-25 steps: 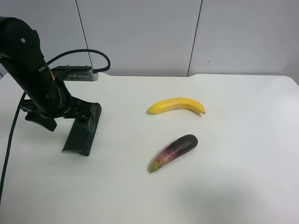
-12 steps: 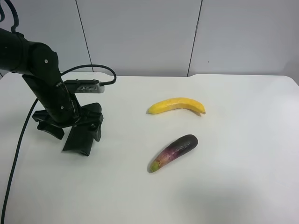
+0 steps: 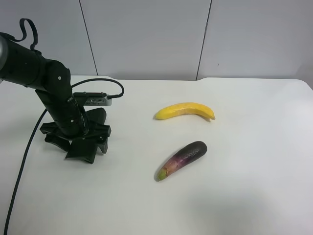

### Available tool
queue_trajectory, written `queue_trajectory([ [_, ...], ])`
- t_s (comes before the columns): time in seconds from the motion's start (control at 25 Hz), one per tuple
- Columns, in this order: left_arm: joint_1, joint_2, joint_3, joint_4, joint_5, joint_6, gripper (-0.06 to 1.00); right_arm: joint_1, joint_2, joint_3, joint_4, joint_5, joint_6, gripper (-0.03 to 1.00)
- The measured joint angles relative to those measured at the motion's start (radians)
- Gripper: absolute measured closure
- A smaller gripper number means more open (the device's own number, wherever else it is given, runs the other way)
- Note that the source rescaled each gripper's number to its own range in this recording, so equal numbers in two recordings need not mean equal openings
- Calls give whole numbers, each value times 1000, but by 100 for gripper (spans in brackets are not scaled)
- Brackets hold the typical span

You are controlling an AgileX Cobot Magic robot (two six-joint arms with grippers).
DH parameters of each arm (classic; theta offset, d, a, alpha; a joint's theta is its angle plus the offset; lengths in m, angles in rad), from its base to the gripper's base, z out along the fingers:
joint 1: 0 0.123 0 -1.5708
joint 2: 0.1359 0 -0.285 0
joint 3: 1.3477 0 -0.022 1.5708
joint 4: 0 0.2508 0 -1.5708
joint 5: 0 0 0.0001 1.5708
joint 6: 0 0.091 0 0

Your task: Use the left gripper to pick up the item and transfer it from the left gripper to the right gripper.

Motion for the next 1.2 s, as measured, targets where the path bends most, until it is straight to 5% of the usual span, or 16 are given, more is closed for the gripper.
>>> queue_trajectory([
  [0.32, 0, 29, -1, 23, -1, 0, -5, 0, 0, 0, 0, 0, 0, -3],
  [0.4, 0, 29, -1, 24, 3, 0, 2, 0, 0, 0, 0, 0, 0, -3],
  [0.64, 0, 29, -1, 24, 6, 0, 71, 0, 0, 0, 0, 0, 0, -3],
  [1.0, 0, 26, -2, 24, 8, 7, 73, 0, 0, 0, 0, 0, 0, -3],
  [1.2, 0, -21, -30, 24, 91, 8, 77, 0, 0, 0, 0, 0, 0, -3],
])
